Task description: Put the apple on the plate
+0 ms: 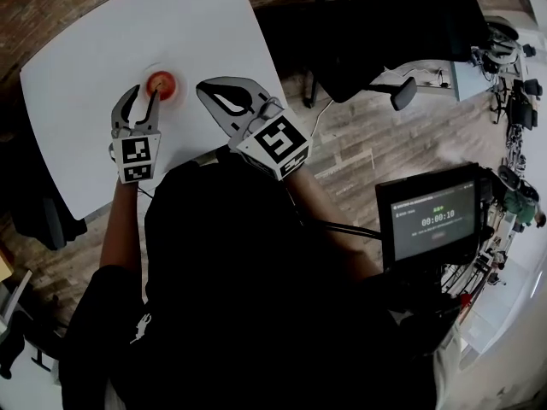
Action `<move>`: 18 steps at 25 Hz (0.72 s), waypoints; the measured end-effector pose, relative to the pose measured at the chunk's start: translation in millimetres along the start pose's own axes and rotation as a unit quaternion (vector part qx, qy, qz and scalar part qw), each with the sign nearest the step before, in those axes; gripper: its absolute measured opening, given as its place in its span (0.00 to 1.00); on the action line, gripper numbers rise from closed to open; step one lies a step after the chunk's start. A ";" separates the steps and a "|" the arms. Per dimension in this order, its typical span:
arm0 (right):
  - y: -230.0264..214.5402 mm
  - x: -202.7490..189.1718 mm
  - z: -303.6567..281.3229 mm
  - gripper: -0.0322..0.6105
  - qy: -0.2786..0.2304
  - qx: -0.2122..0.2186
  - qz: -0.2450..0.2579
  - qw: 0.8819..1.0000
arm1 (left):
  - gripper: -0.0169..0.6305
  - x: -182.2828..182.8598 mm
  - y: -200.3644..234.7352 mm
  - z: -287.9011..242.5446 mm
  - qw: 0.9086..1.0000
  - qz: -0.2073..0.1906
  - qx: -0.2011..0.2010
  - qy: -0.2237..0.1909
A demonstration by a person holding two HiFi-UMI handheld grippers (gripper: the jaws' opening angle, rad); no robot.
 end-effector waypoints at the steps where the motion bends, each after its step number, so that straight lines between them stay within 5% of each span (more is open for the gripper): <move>1: 2.0 1.9 -1.3 0.05 -0.003 0.004 0.002 1.000 | 0.25 3.8 2.1 6.3 1.000 0.003 0.004 -0.005; 5: 9.3 8.9 -7.0 0.05 -0.011 0.026 0.009 1.000 | 0.16 21.9 8.1 31.3 0.999 0.027 0.023 -0.027; 18: 4.6 17.7 -30.4 0.05 -0.030 0.089 0.020 0.995 | 0.10 42.8 13.9 76.9 0.994 0.051 0.086 -0.045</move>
Point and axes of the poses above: the fingertips, and each gripper's own axes: z backward along the fingers, y to its left, x out of its top, the point moved 7 cm from there along z, backward along the fingers, and after that the axes turned 1 degree about y, right-handed, at the moved point
